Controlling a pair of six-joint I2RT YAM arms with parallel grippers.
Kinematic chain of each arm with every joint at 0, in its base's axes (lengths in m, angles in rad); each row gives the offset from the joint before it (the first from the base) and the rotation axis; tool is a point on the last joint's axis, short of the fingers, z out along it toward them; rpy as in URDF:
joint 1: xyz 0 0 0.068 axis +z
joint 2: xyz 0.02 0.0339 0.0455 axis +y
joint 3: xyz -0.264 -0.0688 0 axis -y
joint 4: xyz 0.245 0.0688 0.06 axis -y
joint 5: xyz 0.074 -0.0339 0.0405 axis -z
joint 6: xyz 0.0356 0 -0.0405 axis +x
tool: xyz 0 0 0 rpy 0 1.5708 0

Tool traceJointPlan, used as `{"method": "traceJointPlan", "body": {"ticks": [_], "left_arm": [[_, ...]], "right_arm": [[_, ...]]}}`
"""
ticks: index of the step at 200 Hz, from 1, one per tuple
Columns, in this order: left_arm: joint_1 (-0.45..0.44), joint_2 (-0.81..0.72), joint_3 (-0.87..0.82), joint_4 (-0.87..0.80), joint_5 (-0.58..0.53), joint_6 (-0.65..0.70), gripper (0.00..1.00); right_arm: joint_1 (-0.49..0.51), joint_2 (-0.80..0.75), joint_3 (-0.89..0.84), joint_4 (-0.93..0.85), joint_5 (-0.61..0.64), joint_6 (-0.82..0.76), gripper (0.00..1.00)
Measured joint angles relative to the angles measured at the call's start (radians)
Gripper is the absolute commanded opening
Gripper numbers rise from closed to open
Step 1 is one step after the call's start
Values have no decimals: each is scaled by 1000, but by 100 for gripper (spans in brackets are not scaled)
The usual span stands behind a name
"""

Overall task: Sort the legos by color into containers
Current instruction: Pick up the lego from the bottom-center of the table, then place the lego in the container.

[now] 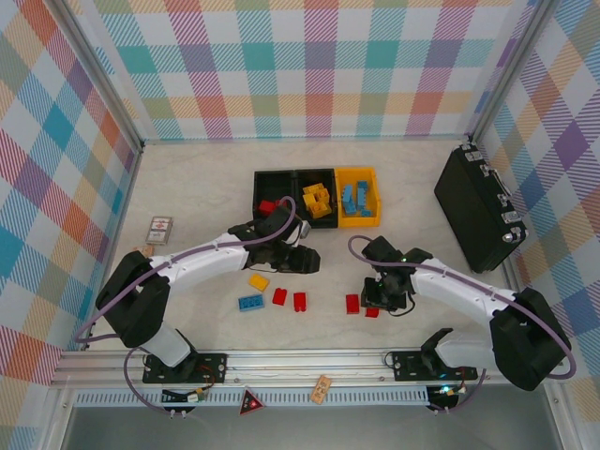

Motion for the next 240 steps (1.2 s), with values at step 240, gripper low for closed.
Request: {"method": "traceJointPlan", "body": {"ticks": [240], "left_arm": [[315, -444, -285, -65, -295, -228, 50]], "right_arm": [[0, 606, 924, 155, -99, -168, 29]]}}
